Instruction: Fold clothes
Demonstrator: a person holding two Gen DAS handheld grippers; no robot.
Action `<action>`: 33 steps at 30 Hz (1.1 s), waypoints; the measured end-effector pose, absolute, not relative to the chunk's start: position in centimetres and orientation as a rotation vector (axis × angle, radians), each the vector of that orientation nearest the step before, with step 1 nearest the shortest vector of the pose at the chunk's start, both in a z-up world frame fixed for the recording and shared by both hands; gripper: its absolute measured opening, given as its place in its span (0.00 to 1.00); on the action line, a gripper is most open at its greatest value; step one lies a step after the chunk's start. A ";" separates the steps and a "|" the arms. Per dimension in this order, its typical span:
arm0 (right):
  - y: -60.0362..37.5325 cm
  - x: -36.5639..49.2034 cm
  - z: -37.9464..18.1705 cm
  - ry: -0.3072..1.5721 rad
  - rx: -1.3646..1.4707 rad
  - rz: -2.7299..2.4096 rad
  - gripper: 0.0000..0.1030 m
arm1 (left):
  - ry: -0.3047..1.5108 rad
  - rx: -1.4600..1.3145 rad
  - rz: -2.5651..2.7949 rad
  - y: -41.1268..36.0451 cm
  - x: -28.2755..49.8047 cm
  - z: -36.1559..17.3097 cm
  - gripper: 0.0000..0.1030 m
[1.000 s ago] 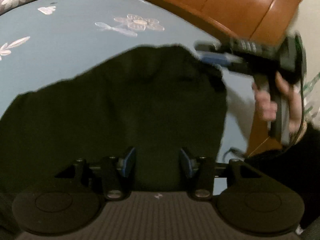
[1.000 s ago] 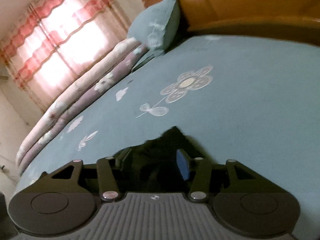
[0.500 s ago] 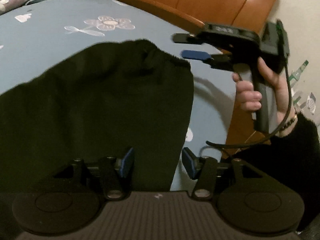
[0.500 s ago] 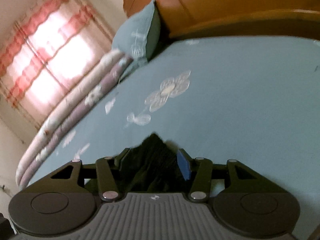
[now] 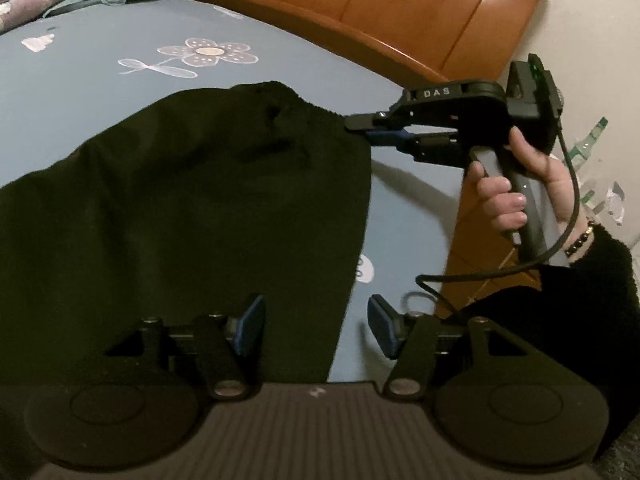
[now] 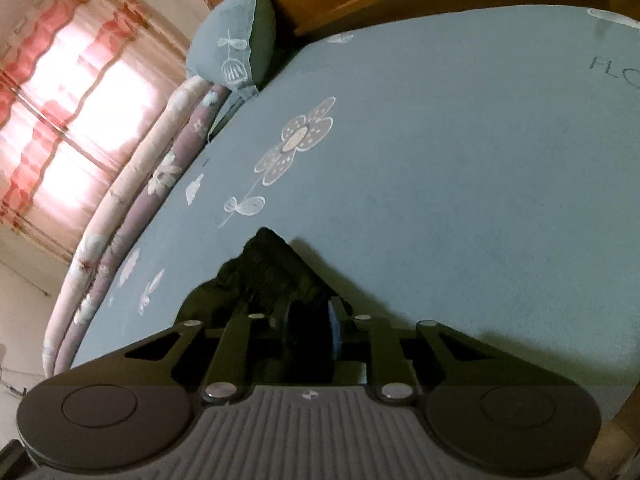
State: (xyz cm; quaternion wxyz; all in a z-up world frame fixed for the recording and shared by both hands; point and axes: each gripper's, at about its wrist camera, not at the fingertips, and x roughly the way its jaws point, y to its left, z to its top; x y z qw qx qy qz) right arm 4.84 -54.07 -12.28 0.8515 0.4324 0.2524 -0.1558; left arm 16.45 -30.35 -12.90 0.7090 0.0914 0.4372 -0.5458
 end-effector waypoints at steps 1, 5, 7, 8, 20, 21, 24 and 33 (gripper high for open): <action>-54.0 4.8 -12.4 0.545 0.907 -0.345 0.19 | 0.982 0.196 -1.211 -30.2 16.5 -13.1 0.55; -53.4 4.8 -12.0 0.559 0.859 -0.415 0.25 | 1.024 0.164 -1.216 -29.6 16.6 -13.0 0.55; -52.5 4.5 -10.8 0.499 0.793 -0.423 0.26 | 0.998 0.168 -1.214 -29.2 16.7 -12.2 0.55; -52.0 4.3 -10.2 0.463 0.755 -0.423 0.26 | 0.970 0.173 -1.208 -28.8 16.7 -11.6 0.56; -44.8 9.9 -10.6 0.654 0.520 -0.183 0.41 | 1.029 0.201 -1.022 -24.0 16.6 -12.7 0.62; -44.5 10.2 -10.9 0.673 0.503 -0.192 0.42 | 1.035 0.197 -1.018 -23.4 16.5 -12.7 0.62; -44.0 11.0 -11.6 0.714 0.459 -0.207 0.42 | 1.077 0.184 -0.993 -22.1 16.3 -12.3 0.62; -42.9 11.7 -11.3 0.714 0.412 -0.237 0.52 | 1.074 0.176 -0.915 -19.2 15.2 -10.3 0.64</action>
